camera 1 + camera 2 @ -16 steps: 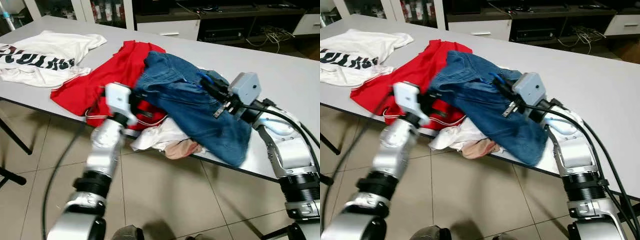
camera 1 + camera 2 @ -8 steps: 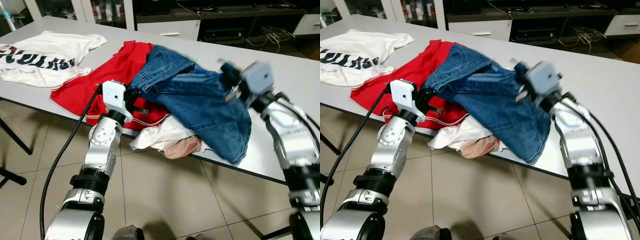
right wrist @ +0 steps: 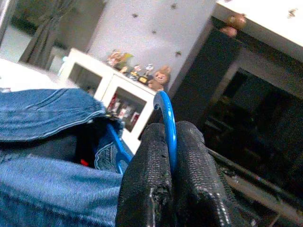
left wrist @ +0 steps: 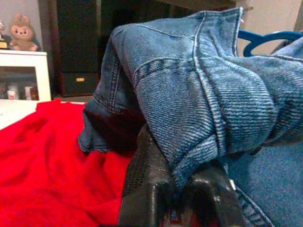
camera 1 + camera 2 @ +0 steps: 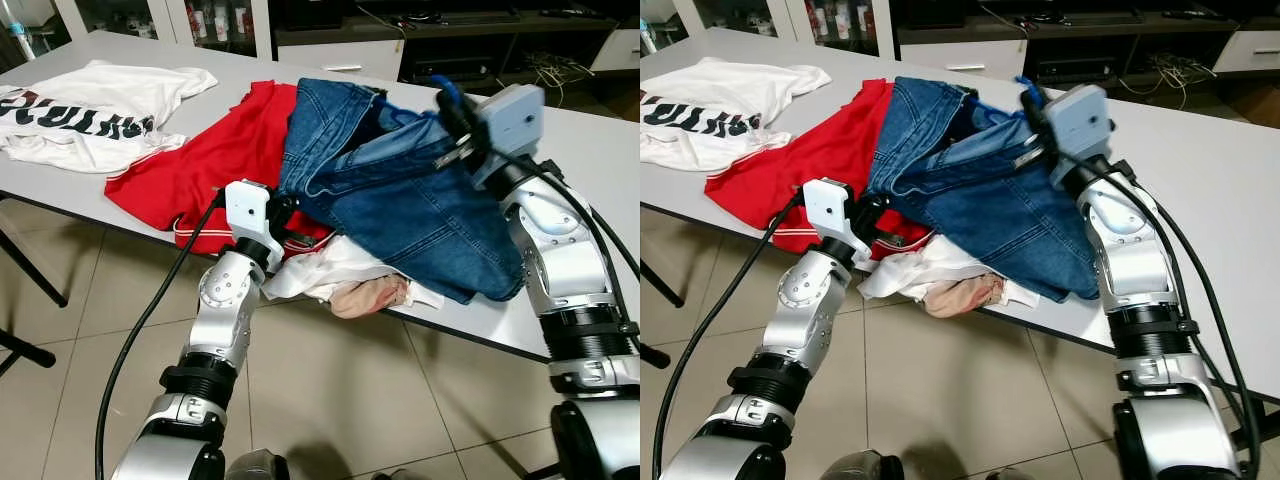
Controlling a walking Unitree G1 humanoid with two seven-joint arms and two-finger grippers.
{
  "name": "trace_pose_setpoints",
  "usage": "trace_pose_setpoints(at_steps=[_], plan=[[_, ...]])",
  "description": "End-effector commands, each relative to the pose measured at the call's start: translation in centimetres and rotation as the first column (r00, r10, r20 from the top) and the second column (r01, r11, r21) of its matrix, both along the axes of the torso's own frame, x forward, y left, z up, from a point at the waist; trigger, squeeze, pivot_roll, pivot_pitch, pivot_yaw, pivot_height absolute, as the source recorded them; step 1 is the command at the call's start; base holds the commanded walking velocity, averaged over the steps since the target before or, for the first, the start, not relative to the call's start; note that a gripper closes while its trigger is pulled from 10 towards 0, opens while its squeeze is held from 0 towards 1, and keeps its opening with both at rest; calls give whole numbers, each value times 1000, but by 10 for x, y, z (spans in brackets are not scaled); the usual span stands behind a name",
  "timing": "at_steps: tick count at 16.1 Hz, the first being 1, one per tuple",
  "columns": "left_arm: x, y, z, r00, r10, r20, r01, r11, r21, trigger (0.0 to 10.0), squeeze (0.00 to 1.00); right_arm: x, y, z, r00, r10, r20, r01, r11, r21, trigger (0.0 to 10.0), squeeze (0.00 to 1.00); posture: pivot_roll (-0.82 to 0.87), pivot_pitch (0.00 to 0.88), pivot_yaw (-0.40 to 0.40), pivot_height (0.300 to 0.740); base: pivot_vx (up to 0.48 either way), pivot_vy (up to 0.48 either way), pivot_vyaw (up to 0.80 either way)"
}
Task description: Hang hanger
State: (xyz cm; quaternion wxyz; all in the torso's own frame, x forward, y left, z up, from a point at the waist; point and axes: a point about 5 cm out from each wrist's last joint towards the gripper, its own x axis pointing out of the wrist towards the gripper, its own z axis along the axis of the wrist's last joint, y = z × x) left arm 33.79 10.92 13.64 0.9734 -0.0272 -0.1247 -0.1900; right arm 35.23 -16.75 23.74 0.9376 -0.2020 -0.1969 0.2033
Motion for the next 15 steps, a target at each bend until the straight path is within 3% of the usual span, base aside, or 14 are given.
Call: trace_pose_setpoints(at_steps=[1,3,4,5,6,8,9,10,11,13,14,15], plan=[[2,4,2,1000,30,-8,-30,1000,0,10000,0,-4,0,8,999,21,50,-19,999,-50,0,0,-38,0,13,740,0,0,0],[3,6,8,1000,23,7,-23,1000,-10,10000,0,-8,3,4,997,38,60,-30,992,-121,0,0,-43,0,14,740,0,0,0],[1,4,15,999,-33,39,35,998,-50,10000,0,-9,6,3,997,50,66,-40,989,-144,0,0,-46,0,17,740,0,0,0],[-1,1,18,996,-71,59,73,996,-43,10000,412,-11,8,1,996,60,68,-48,985,-166,0,0,-46,0,17,740,0,0,0],[-2,0,19,993,-88,74,89,996,-16,10000,1000,-12,10,-3,996,64,67,-50,980,-190,0,0,-47,0,20,740,0,0,0],[-7,-5,18,985,-150,83,151,989,-6,10000,1000,-13,9,-12,997,56,59,-40,970,-238,0,0,-47,0,20,740,0,0,0],[-10,-6,16,974,-225,41,226,973,-42,10000,698,-14,8,-17,997,39,67,-18,959,-284,0,0,-48,0,23,740,0,0,0],[-11,-6,16,966,-257,29,258,965,-54,10000,698,-14,8,-17,997,36,69,-14,957,-290,0,0,-46,0,25,740,0,0,0],[-16,-6,14,943,-334,2,333,942,-50,10000,0,-14,9,-18,997,25,74,-2,957,-290,0,0,-46,0,25,740,0,0,0],[-23,-1,9,911,-411,-42,409,911,-46,10000,0,-12,9,-19,996,2,90,26,952,-306,0,0,-40,0,24,740,0,0,0],[-24,1,9,906,-419,-50,418,908,-41,10000,263,-12,9,-19,995,-5,96,35,949,-313,0,0,-38,0,24,740,0,0,0],[-25,5,9,902,-429,-51,427,903,-39,10000,1000,-12,10,-19,994,-4,106,40,941,-336,0,0,-38,0,24,740,0,0,0]])
